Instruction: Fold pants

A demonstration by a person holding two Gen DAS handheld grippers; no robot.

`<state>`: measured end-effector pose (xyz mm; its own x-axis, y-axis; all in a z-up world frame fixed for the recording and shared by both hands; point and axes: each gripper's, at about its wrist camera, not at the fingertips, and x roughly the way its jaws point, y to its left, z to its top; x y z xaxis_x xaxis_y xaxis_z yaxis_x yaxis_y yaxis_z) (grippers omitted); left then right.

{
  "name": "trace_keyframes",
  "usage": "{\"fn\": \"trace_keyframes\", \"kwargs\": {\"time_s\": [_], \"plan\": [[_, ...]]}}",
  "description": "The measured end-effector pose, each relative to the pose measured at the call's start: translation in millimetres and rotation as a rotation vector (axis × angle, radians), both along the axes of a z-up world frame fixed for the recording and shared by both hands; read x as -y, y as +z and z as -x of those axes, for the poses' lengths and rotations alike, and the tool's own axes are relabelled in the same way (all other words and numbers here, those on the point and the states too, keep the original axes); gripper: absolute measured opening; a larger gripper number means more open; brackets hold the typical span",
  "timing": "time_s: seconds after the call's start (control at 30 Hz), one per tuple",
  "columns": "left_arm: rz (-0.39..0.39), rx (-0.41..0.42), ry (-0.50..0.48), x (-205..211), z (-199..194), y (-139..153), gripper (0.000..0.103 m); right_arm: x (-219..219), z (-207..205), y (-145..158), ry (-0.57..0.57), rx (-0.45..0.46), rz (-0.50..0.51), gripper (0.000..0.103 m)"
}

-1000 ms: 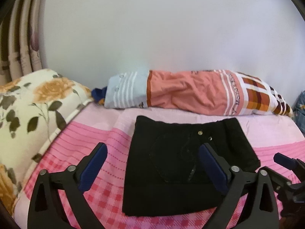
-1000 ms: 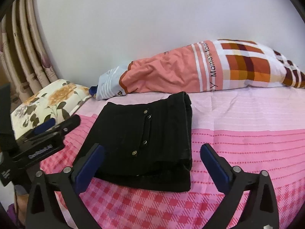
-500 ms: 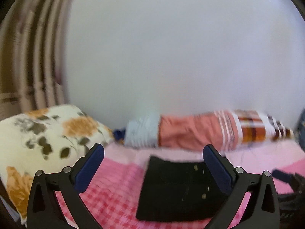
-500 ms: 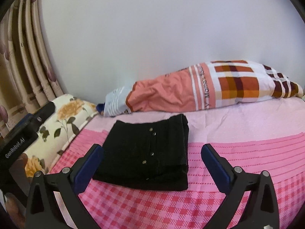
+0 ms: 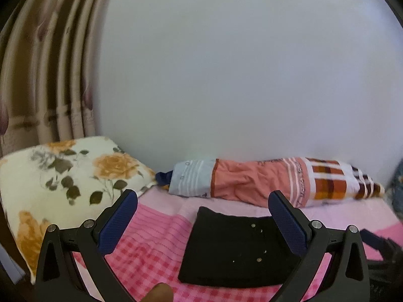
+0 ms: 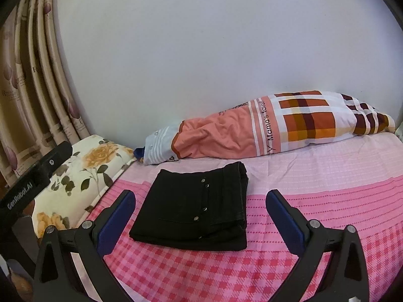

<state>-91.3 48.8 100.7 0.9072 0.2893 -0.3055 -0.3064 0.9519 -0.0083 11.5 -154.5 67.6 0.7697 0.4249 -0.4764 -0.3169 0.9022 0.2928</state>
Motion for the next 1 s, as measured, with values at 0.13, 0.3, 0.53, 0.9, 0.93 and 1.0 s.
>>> {"fn": "trace_keyframes", "kwargs": {"time_s": [0.13,0.3,0.53,0.9,0.93,1.0], "plan": [[-0.005,-0.052,-0.073,7.5,-4.1,-2.6,0.103,-4.2,3.9,1.5,0.006,-0.002,0.006,0.103],[0.023,-0.066,-0.102,9.0,-6.1,-6.3,0.103,-5.2,4.5,1.7,0.003,0.001,0.012,0.103],[0.038,-0.091,-0.106,8.8,-8.4,-10.4,0.103,-7.3,5.5,0.4,0.007,-0.012,0.020,0.103],[0.068,-0.140,-0.100,1.7,-18.7,-22.0,0.103,-8.4,-1.4,-7.5,0.016,-0.044,0.021,0.103],[0.067,-0.145,-0.101,1.8,-20.0,-23.6,0.103,-8.8,-2.1,-8.4,0.018,-0.046,0.022,0.103],[0.067,-0.151,-0.104,1.4,-21.1,-26.1,0.103,-9.8,-2.8,-10.3,0.019,-0.049,0.026,0.103]]}}
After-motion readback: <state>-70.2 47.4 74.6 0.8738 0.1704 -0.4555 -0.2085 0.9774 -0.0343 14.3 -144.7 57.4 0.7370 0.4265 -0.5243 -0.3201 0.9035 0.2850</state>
